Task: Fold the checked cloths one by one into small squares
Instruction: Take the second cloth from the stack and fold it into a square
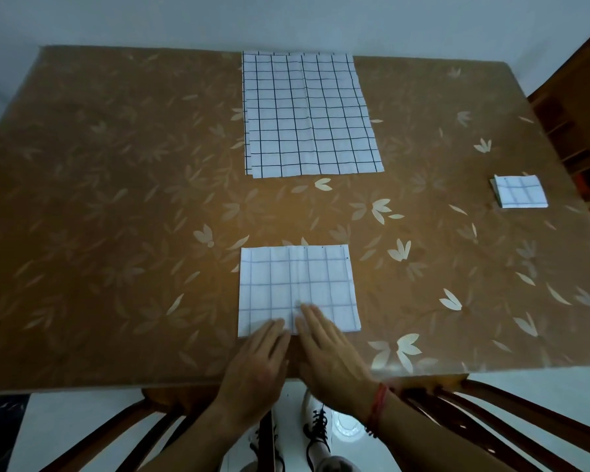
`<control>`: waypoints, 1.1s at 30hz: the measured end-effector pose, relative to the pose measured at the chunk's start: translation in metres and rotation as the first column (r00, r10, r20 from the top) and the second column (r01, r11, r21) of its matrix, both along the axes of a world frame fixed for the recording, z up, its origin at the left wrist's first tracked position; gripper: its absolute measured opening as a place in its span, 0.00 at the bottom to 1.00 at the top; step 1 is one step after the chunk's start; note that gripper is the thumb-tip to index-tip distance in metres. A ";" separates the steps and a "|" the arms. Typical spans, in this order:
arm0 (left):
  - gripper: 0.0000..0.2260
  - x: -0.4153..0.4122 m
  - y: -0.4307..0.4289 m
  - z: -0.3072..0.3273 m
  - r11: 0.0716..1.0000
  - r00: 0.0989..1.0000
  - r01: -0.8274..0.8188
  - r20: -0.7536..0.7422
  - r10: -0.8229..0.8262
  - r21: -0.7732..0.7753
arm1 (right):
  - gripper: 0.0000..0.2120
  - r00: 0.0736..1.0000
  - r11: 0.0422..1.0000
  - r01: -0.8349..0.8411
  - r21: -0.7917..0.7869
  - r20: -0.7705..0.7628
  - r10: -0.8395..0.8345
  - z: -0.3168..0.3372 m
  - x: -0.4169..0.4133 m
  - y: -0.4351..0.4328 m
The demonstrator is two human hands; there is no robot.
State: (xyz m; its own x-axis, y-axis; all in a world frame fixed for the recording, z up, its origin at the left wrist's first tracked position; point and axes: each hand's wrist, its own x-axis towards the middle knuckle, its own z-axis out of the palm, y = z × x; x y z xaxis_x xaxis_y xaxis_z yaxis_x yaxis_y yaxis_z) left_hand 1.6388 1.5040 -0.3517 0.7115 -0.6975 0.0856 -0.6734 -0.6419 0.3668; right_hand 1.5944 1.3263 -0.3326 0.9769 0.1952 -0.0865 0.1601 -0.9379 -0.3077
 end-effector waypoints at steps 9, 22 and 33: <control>0.23 -0.007 0.009 -0.007 0.976 1.000 0.017 -0.005 -0.016 0.219 | 0.35 0.999 0.995 -0.036 -0.098 -0.042 0.032 -0.019 -0.008 0.028; 0.30 -0.008 0.035 -0.007 0.935 0.992 -0.094 -0.052 0.118 0.342 | 0.44 0.987 0.977 -0.003 -0.213 -0.155 -0.031 -0.016 -0.018 0.003; 0.29 -0.008 0.035 -0.005 0.924 0.987 -0.112 -0.066 0.146 0.367 | 0.47 0.972 0.934 0.104 -0.343 -0.165 -0.169 -0.011 -0.039 -0.043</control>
State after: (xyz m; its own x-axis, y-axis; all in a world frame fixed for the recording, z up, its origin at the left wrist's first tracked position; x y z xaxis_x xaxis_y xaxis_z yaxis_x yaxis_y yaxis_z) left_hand 1.6305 1.5387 -0.3569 0.7900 -0.5708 -0.2238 -0.5509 -0.8211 0.1495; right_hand 1.5556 1.2836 -0.3438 0.9513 -0.0101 -0.3081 -0.0072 -0.9999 0.0104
